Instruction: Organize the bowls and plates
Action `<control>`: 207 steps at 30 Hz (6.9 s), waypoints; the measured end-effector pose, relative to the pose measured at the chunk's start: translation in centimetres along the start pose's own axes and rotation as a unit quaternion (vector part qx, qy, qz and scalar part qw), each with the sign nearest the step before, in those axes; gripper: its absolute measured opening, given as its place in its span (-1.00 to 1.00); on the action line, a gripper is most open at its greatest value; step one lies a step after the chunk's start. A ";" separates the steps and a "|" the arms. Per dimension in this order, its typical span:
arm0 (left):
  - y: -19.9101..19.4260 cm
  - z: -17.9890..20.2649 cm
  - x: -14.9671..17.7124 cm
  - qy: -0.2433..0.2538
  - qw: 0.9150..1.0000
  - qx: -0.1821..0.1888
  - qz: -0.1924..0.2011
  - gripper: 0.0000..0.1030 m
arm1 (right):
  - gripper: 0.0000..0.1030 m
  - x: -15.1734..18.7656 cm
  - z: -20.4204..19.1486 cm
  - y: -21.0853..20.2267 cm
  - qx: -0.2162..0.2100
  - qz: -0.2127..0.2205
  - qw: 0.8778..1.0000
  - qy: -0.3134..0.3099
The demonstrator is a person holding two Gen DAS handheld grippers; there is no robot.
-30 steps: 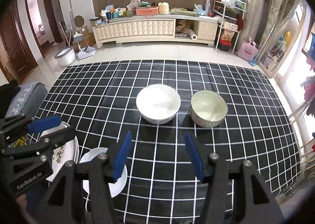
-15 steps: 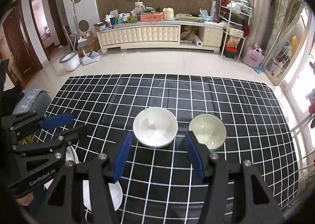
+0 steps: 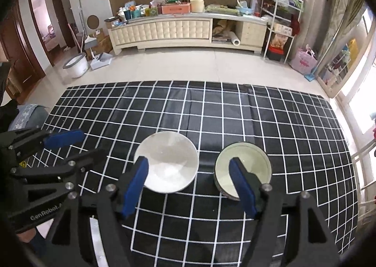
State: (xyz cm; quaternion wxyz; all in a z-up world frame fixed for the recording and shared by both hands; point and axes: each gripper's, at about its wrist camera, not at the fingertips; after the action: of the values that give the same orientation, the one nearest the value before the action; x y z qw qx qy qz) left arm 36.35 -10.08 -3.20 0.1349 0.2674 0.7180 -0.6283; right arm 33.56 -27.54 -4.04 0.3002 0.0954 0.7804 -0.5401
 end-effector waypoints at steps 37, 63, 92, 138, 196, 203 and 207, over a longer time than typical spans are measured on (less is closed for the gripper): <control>12.1 1.7 0.1 0.027 0.995 0.021 -0.097 -0.50 | -0.43 0.5 2.8 10.0 -0.011 -0.099 0.995 -0.029; 10.1 2.2 1.1 0.039 0.994 0.013 -0.100 -0.78 | -0.77 2.1 0.6 6.6 -0.010 -0.089 0.996 0.027; -2.7 -2.9 10.5 -0.015 0.997 -0.009 -0.074 -0.78 | -0.78 8.4 -7.5 0.3 -0.062 -0.093 0.993 0.039; 0.5 -4.2 17.0 -0.028 0.990 -0.007 -0.135 -0.76 | -0.62 12.4 -9.6 4.2 -0.048 -0.164 0.985 0.031; -10.0 9.3 2.7 0.042 0.998 0.011 0.048 -0.20 | 0.59 5.1 4.3 -11.7 0.022 0.034 0.998 0.055; -6.8 11.2 0.3 0.043 0.998 0.026 0.024 -0.20 | 0.59 4.6 8.0 -9.4 0.024 0.017 0.997 0.076; -4.6 12.0 -1.0 0.044 0.999 0.027 0.007 -0.20 | 0.59 4.1 10.0 -7.8 0.026 0.007 0.996 0.085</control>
State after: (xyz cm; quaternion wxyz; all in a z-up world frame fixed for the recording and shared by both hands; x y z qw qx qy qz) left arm 32.91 -22.33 -0.95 0.1004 0.3034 0.7038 -0.6345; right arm 30.25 -40.38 -2.57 0.2338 0.1538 0.7883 -0.5479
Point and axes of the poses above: each gripper's, at about its wrist camera, not at the fingertips, and y roughly the way its jaws point, z to its right, x to its underside, and after that the axes turned 14 degrees about -x, right-handed
